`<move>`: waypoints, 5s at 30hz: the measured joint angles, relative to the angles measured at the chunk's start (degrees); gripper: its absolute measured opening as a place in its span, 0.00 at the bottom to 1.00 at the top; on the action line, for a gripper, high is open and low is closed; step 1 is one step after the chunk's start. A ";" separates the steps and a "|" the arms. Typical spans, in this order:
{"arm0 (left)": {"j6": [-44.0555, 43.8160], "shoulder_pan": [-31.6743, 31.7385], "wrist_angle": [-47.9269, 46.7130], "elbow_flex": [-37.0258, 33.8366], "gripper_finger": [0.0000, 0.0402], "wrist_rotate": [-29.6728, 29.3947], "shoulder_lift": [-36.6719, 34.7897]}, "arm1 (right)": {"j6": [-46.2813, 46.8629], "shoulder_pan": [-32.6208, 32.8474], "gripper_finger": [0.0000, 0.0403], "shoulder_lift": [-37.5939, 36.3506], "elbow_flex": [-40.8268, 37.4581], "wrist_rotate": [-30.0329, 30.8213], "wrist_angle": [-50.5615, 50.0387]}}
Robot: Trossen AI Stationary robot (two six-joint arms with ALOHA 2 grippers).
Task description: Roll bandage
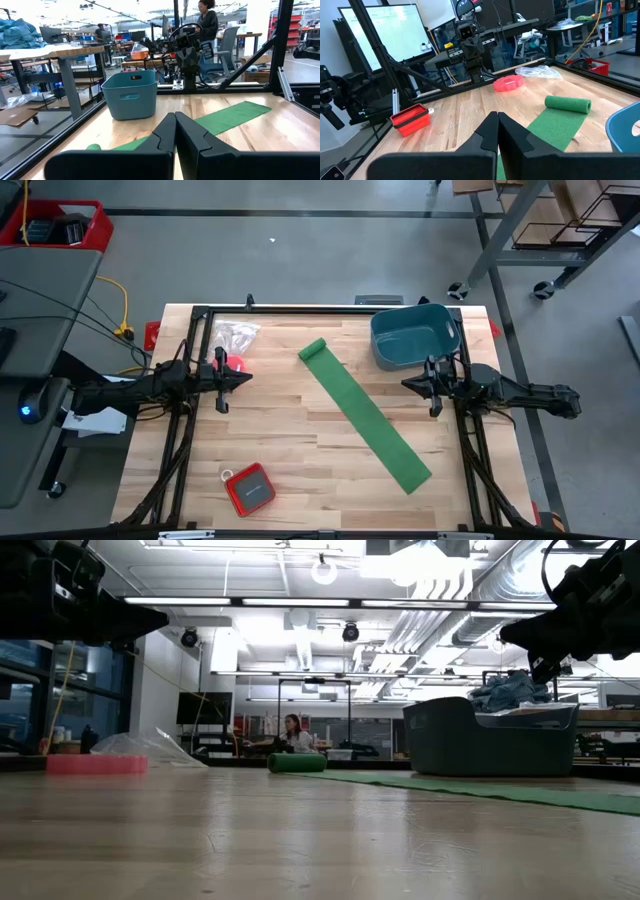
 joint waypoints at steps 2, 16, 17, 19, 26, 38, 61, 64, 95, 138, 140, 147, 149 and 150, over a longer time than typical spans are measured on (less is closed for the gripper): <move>0.00 0.00 0.02 0.02 0.00 -0.02 -0.01 | -0.01 0.00 0.00 0.02 0.00 0.02 -0.02; 0.00 0.01 0.02 0.00 0.00 -0.02 0.00 | 10.04 0.00 0.00 0.02 -0.01 5.64 11.41; 0.00 0.00 0.00 0.01 0.00 -0.02 -0.02 | 13.68 0.00 0.00 0.02 -0.01 9.18 16.15; 0.00 0.00 0.00 0.02 0.00 0.00 -0.01 | 20.91 0.00 0.00 0.02 -0.01 17.65 26.09; 0.00 0.01 0.02 0.02 0.00 0.00 0.00 | 23.82 -0.02 0.00 8.68 6.80 18.89 43.40; 0.00 0.00 0.02 0.02 0.00 0.00 0.00 | 15.39 0.00 0.00 46.34 34.52 3.40 31.81; -30.54 7.50 7.61 25.89 0.00 -14.26 29.36 | 18.57 -6.71 0.00 73.30 71.36 7.00 10.82; -27.91 13.44 -10.58 37.16 0.01 -14.18 41.81 | 18.54 -7.47 0.00 73.99 71.79 7.02 10.21; -32.65 28.15 -38.42 78.13 0.01 6.03 111.97 | 10.44 -8.70 0.00 58.94 71.79 9.22 -15.15; -42.75 11.85 -19.75 80.13 0.00 17.83 102.84 | 5.92 -8.63 0.00 58.84 71.75 10.00 -13.97; -40.53 12.41 -21.52 80.13 0.00 12.89 101.07 | 5.93 -8.63 0.00 58.71 71.75 9.99 -14.27; -37.45 12.85 -29.47 80.09 0.00 9.93 103.16 | 17.89 -8.36 0.00 58.09 71.76 2.14 -32.54; -37.44 12.00 -30.16 80.02 0.00 10.38 105.30 | 22.67 -6.98 0.00 58.46 71.67 0.43 -43.46; -37.42 11.57 -30.10 80.02 0.00 10.65 106.45 | 25.12 -6.02 0.00 58.68 71.66 0.64 -48.80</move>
